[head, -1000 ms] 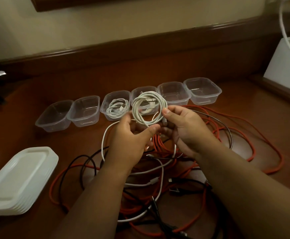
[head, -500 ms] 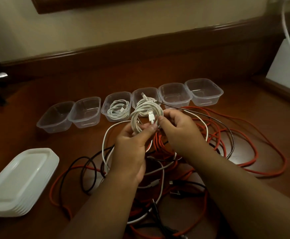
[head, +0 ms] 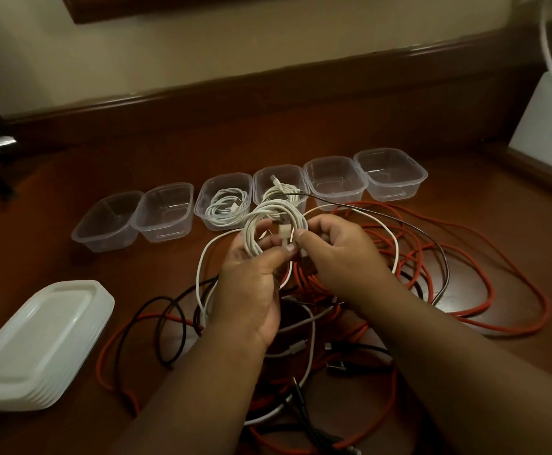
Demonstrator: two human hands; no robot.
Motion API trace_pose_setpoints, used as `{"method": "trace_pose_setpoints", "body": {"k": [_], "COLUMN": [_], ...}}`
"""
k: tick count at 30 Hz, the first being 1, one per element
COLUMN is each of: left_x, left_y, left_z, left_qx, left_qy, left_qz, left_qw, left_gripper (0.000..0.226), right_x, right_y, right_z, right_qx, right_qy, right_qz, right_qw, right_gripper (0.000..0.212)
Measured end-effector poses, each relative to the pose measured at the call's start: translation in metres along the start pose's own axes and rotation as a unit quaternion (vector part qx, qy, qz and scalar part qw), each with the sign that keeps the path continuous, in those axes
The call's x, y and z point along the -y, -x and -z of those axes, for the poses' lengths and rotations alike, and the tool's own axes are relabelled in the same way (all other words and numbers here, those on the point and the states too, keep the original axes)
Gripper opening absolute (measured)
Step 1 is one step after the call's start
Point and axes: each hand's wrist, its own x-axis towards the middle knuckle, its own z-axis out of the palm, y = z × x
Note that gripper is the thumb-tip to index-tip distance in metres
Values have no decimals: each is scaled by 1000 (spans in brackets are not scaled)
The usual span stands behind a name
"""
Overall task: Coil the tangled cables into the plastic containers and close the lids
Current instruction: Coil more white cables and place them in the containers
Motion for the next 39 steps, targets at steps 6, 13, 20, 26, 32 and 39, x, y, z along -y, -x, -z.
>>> {"method": "trace_pose_setpoints", "body": {"k": [6, 13, 20, 26, 32, 39], "left_x": [3, 0, -4, -8, -6, -9], "left_y": [2, -1, 7, 2, -6, -6], "left_z": [-1, 10, 10, 17, 16, 15], "left_qx": [-18, 7, 72, 102, 65, 75], "left_qy": [-81, -344, -452, -419, -369, -378], "left_qz": [-66, -191, -254, -215, -196, -235], "left_qw": [994, 920, 852, 876, 906, 892], "left_gripper": [55, 85, 70, 41, 35, 36], "right_x": [0, 2, -5, -4, 0, 3], "right_y": [-1, 1, -5, -8, -10, -11], "right_z": [-1, 4, 4, 18, 24, 22], "right_qx": [1, 22, -6, 51, 29, 40], "right_qy": [-36, -27, 38, 74, -54, -245], "right_qz": [-25, 33, 47, 74, 32, -100], "right_qw": [999, 999, 998, 993, 998, 963], "right_gripper": [6, 16, 7, 11, 6, 11]}}
